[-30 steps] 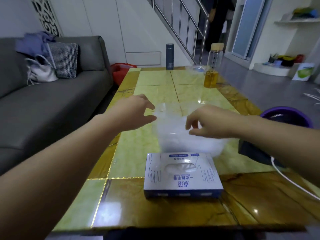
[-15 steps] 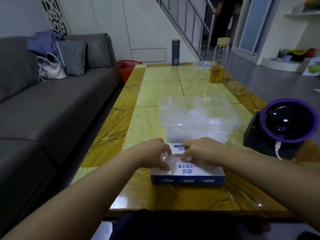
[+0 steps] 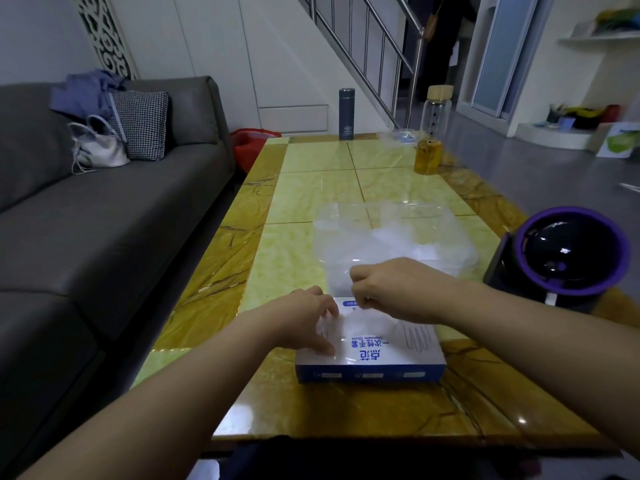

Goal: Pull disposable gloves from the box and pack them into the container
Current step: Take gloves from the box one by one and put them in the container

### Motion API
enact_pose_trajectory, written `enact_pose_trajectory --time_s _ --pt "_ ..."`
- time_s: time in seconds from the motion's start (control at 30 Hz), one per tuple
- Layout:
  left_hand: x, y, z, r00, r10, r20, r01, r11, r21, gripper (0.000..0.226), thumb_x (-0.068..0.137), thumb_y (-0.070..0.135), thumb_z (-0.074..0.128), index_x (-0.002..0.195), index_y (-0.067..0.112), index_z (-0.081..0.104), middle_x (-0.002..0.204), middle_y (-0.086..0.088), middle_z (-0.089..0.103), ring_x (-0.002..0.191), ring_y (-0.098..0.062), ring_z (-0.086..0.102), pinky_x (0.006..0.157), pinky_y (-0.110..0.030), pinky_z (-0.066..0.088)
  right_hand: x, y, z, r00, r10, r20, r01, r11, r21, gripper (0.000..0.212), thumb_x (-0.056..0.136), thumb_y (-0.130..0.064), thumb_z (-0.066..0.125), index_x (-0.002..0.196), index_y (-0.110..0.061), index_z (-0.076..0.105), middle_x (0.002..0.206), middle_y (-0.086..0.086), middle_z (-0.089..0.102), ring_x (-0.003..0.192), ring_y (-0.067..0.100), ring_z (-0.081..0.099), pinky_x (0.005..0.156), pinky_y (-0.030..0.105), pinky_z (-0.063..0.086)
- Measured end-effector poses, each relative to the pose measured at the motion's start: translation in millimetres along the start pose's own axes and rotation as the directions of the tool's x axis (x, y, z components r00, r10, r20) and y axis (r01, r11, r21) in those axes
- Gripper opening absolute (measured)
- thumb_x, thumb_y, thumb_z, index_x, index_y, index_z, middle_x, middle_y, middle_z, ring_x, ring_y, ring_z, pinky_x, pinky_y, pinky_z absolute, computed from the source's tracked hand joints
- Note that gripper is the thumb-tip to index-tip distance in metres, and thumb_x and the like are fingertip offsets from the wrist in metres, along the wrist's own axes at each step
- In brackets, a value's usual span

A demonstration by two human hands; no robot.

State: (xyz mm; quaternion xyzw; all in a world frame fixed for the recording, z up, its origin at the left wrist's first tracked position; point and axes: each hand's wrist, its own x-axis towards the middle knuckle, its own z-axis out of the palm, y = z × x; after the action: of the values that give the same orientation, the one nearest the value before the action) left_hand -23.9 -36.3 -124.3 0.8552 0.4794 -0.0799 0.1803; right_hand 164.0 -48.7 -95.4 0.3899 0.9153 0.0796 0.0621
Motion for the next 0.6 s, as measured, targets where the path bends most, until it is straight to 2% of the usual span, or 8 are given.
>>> enact_pose_trajectory --time_s 0.13,0.2,0.27,0.33,0.43,0.5,0.53,0.6 --pt "0 2 -1 1.000 0.001 0.006 -0.001 1.000 0.021 0.065 0.078 0.042 0.073 0.135 0.026 0.044 0.130 0.002 0.044 0.114 -0.018 0.045 0.090 -0.029 0.042 2 3 -23 0.999 0.034 -0.002 -0.034 0.995 -0.089 0.022 0.088 -0.001 0.052 0.103 -0.017 0.055 0.105 -0.002 0.045 0.069 0.020 0.051 0.055 0.031 0.039" --pt "0 2 -1 1.000 0.001 0.002 -0.001 1.000 0.027 0.066 0.078 0.042 0.073 0.135 0.026 0.044 0.131 0.002 0.044 0.116 -0.018 0.045 0.093 -0.031 0.043 -1 13 -33 0.995 0.083 -0.050 -0.087 0.993 -0.083 0.023 0.089 -0.001 0.051 0.105 -0.017 0.054 0.108 -0.002 0.044 0.069 0.021 0.050 0.054 0.031 0.038" --pt "0 1 -1 1.000 -0.007 0.005 0.007 1.000 0.020 0.067 0.078 0.042 0.073 0.136 0.026 0.044 0.131 0.003 0.043 0.117 -0.018 0.044 0.095 -0.031 0.043 -5 25 -45 0.979 0.124 -0.164 -0.133 0.990 -0.042 0.015 0.091 -0.007 0.052 0.102 -0.017 0.055 0.108 0.000 0.047 0.071 0.022 0.054 0.060 0.036 0.048" --pt "-1 1 0 1.000 -0.010 0.000 0.010 1.000 0.027 0.066 0.078 0.044 0.073 0.135 0.027 0.044 0.131 0.004 0.043 0.118 -0.018 0.044 0.095 -0.032 0.043 -11 36 -59 0.945 0.161 -0.286 -0.162 0.987 0.018 0.009 0.092 -0.012 0.055 0.099 -0.016 0.057 0.106 0.001 0.050 0.074 0.023 0.057 0.063 0.041 0.051" --pt "-5 -1 -4 0.999 -0.026 -0.021 0.026 1.000 -0.014 0.065 0.077 0.045 0.073 0.134 0.026 0.046 0.130 0.004 0.045 0.115 -0.016 0.047 0.093 -0.029 0.044 -22 46 -80 0.885 0.207 -0.417 -0.167 0.977 0.131 0.008 0.093 -0.018 0.056 0.099 -0.016 0.061 0.104 -0.002 0.052 0.081 0.021 0.057 0.059 0.031 0.046" --pt "-9 -6 -12 1.000 -0.009 0.013 0.012 0.966 -0.256 0.072 0.075 0.049 0.074 0.136 0.025 0.046 0.134 0.007 0.048 0.117 -0.012 0.049 0.097 -0.028 0.043 -30 49 -87 0.871 0.203 -0.447 -0.130 0.973 0.188 0.007 0.093 -0.018 0.056 0.096 -0.016 0.061 0.100 -0.007 0.049 0.082 0.016 0.054 0.064 0.033 0.047" --pt "-12 -9 -18 0.998 0.038 0.050 -0.013 0.900 -0.436 0.076 0.072 0.053 0.074 0.137 0.025 0.046 0.135 0.008 0.050 0.119 -0.010 0.050 0.101 -0.030 0.042 -33 48 -89 0.869 0.195 -0.454 -0.109 0.972 0.210 0.006 0.092 -0.017 0.057 0.095 -0.017 0.062 0.099 -0.007 0.049 0.081 0.014 0.052 0.068 0.036 0.049" --pt "-22 -11 -29 0.986 0.157 0.048 -0.064 0.637 -0.768 0.079 0.065 0.060 0.073 0.133 0.029 0.049 0.132 0.008 0.056 0.122 -0.011 0.052 0.103 -0.034 0.042 -39 47 -88 0.863 0.189 -0.468 -0.087 0.969 0.230 0.005 0.091 -0.016 0.059 0.094 -0.016 0.063 0.099 -0.006 0.051 0.080 0.014 0.053 0.069 0.036 0.049"
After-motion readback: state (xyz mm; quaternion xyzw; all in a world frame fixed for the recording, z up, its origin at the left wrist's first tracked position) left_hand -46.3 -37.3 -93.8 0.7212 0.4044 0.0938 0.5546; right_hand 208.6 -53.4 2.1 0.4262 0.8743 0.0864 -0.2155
